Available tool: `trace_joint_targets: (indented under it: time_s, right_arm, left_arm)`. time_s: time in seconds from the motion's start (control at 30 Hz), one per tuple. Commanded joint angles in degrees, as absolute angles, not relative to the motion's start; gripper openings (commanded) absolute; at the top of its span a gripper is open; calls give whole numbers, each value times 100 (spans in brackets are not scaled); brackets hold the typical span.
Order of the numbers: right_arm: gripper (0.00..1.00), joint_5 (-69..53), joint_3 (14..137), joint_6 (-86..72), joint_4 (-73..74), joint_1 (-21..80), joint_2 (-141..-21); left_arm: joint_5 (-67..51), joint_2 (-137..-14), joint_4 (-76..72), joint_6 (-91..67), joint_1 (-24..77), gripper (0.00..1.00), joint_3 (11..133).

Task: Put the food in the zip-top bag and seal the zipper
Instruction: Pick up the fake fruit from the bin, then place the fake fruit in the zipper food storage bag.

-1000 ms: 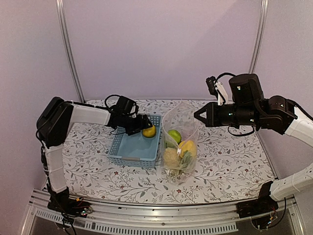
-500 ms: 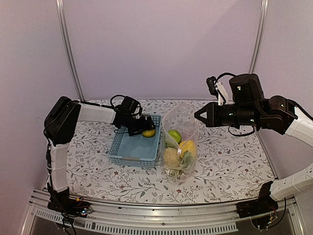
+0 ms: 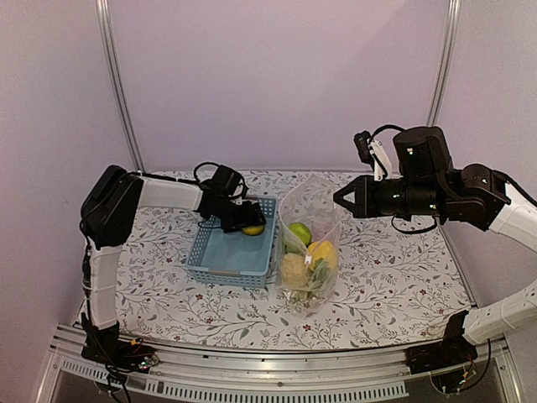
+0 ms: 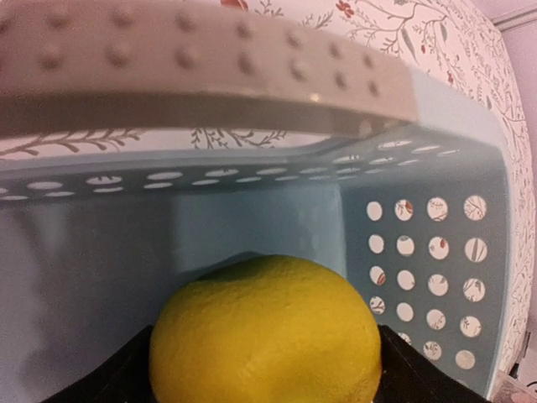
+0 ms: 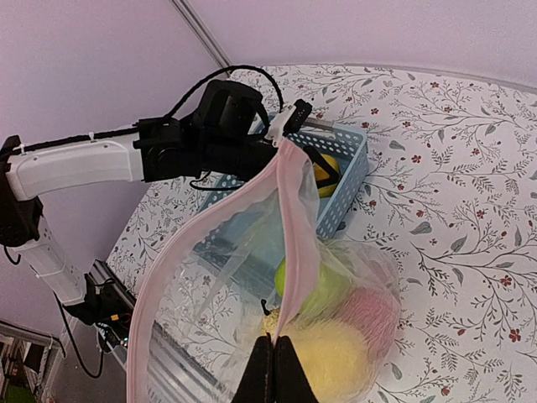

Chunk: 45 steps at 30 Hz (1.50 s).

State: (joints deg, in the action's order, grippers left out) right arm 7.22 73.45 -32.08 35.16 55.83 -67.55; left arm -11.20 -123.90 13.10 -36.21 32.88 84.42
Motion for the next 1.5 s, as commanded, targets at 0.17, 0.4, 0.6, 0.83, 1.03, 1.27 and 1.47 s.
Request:
trace_joint_targets:
  time_s: [0.17,0.4,0.6,0.83,1.03,1.27,1.47]
  right_arm:
    - [0,800,7436,-3156,3451,5599,-6723]
    - [0,760,7403,-3164,3448,5607,-6684]
    - [0,740,7397,-3155,3429,5599,-6678]
    - [0,644,7387,-3134,3380,5600,-6671]
    - [0,550,7374,-3126,3328,5607,-6679]
    - [0,379,7359,-3155,3244,5605,-6732]
    - [0,391,7372,-3166,3324,5607,-6727]
  left_arm:
    - [-883,-12102,1441,-3477,3385,74,8282]
    - [-686,-11388,1166,-3396,3384,74,7770]
    - [-578,-10136,907,-3458,3396,73,7009]
    - [-696,-8699,1016,-3173,3747,72,6328]
    - [-579,-7630,1213,-2841,4486,72,6403]
    - [-617,-7491,1173,-2382,5472,72,7263]
    - [-943,-8080,1240,-1980,6067,72,8050]
